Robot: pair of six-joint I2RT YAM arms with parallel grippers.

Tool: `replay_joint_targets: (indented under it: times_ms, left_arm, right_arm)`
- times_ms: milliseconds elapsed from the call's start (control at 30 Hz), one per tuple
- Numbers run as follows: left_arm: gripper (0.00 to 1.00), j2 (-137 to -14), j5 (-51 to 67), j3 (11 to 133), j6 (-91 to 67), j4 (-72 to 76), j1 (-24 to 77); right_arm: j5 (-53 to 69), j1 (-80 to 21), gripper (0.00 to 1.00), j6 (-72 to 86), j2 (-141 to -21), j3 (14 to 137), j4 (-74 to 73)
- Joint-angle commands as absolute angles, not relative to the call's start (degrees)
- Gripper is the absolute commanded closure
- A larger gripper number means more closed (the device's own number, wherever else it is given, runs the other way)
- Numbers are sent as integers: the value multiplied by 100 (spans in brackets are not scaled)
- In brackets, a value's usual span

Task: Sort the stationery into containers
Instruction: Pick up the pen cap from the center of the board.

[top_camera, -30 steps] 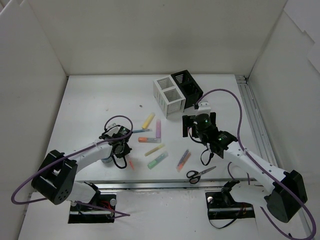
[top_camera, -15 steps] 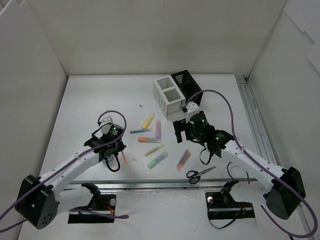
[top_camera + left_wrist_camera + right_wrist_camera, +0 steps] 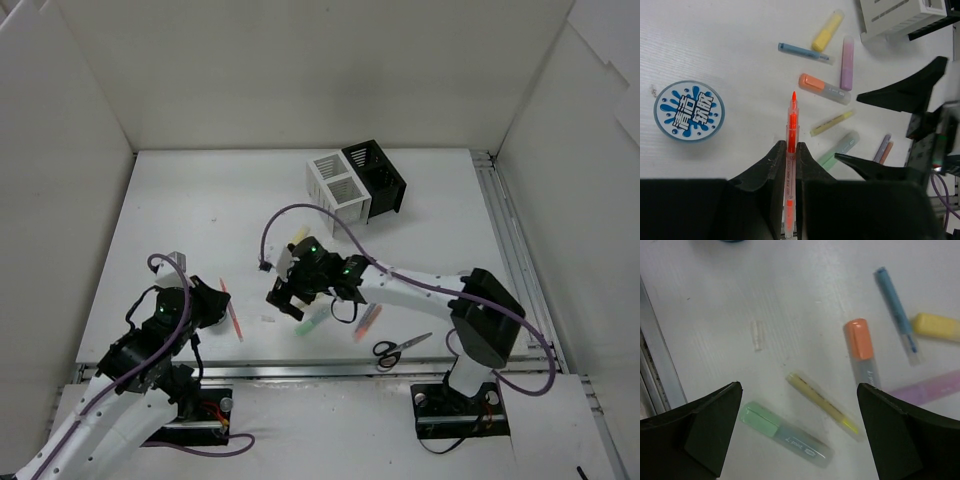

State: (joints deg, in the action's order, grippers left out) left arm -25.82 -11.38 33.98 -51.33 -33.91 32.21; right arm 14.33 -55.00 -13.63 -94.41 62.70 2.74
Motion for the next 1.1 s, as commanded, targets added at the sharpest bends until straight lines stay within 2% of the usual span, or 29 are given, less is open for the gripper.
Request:
replay_joint_targets:
  times_ms: [0,200,433,767,933,1067]
  left_arm:
    - [100,-2610,-967,3524,-5010,-3567,3252]
    - [100,-2681,-1055,3674,-4887,-3840,3252]
    - [100,-2593,-1081,3630,-4825,-3876,3252]
    - [100,-2575,-1292,3744,-4755,-4043,3252]
    - [100,-2549,-1292,3735,-4755,-4060,3252]
    - [100,-2522,-1318,3718,-4799,-4131,3252]
  right_arm:
    - [1670,-5783,3,-1749,-9824,6635,281]
    - [2013,-6117,12,-1863,-10580,6917,544]
    - [1547,-6231,18,-1793,-10942,6882,931]
    - [1380,-6223,41,-1644,-11294,6891,1213]
    - [1433,-6223,49,-1670,-11434,6935,1266]
    - [1555,-6231,63,-1679,-11470,6891,1309]
